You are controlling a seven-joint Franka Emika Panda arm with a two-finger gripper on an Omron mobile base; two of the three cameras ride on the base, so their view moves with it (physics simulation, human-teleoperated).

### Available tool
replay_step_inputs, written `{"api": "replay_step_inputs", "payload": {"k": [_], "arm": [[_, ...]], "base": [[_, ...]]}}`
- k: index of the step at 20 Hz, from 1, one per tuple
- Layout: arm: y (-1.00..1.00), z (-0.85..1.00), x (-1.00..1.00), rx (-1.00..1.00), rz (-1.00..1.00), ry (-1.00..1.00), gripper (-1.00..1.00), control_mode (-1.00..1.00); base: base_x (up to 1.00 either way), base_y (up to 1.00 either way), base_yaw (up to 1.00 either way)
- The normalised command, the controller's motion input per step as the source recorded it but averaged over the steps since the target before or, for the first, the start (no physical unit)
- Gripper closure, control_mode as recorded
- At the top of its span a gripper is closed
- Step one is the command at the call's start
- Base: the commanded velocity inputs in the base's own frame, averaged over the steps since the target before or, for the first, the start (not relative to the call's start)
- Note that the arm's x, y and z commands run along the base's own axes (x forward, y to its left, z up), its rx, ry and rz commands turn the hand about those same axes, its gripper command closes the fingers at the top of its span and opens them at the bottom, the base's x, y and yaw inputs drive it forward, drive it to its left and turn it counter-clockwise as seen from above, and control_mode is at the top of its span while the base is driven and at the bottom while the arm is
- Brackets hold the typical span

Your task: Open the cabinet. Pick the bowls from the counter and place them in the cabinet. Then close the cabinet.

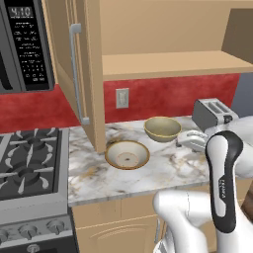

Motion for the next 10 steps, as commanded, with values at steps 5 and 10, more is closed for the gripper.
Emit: {"api": "replay_step_inputs", "payload": {"k": [5, 10], "arm": [[0.33, -0.29, 0.29, -0.01, 0.00, 0.00, -1.00, -1.00], [0.22, -0.36, 0.31, -0.04, 0.00, 0.00, -1.00, -1.00]], "base": [[0.00, 0.00, 0.00], [0.00, 0.00, 0.00]]}}
